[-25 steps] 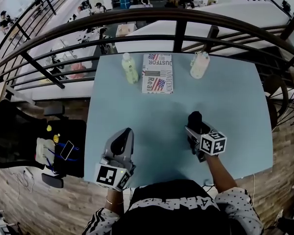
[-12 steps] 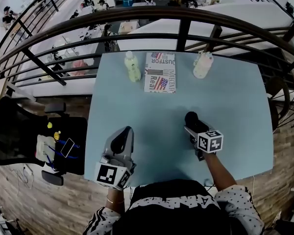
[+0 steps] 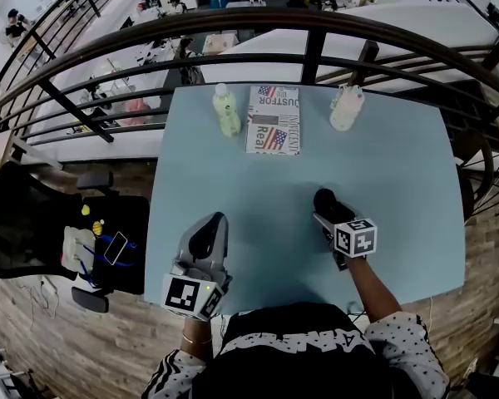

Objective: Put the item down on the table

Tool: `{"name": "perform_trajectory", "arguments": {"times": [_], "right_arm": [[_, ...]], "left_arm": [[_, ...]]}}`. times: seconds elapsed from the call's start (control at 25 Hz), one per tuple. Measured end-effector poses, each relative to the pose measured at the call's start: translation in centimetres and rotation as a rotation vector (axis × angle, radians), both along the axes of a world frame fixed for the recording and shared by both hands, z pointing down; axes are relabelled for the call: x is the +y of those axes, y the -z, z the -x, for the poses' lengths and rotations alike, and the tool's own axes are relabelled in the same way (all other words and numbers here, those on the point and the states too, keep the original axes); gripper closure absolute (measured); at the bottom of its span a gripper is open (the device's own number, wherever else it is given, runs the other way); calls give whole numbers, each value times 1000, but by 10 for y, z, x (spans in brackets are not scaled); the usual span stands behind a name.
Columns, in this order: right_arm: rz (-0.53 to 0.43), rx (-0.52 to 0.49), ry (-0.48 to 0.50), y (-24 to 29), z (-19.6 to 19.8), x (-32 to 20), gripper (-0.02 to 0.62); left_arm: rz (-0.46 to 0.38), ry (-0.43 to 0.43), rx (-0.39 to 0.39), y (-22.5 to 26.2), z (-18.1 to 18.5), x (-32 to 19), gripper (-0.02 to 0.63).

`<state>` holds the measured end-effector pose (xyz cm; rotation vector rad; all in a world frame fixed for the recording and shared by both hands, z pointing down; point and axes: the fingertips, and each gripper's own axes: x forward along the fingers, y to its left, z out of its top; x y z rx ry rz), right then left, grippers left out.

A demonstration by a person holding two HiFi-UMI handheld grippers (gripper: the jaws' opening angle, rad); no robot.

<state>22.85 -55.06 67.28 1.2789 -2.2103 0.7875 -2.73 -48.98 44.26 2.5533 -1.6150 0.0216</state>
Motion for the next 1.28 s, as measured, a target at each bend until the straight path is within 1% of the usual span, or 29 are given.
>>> {"name": "perform_trajectory", "arguments": {"times": [0.2, 0.52, 0.72, 0.84, 1.12, 1.28], "right_arm": [[-2, 28, 14, 0, 2, 1, 235], [-7, 47, 18, 0, 0, 1, 233], [-27, 68, 33, 3, 2, 1, 233], [-39, 61, 29, 7, 3, 1, 232], [-83, 40, 33, 27, 4, 3, 232], [-139, 40, 43, 47, 3, 5, 244]], "left_arm": [[-1, -3, 4, 1, -1, 2, 606], [0, 0, 4, 1, -1, 5, 606], [1, -2, 9, 1, 1, 7, 606], [-7, -6, 11, 2, 0, 8, 606], [-11, -16, 7, 8, -4, 12, 606], [-20, -21, 5, 10, -7, 16, 606]]}}
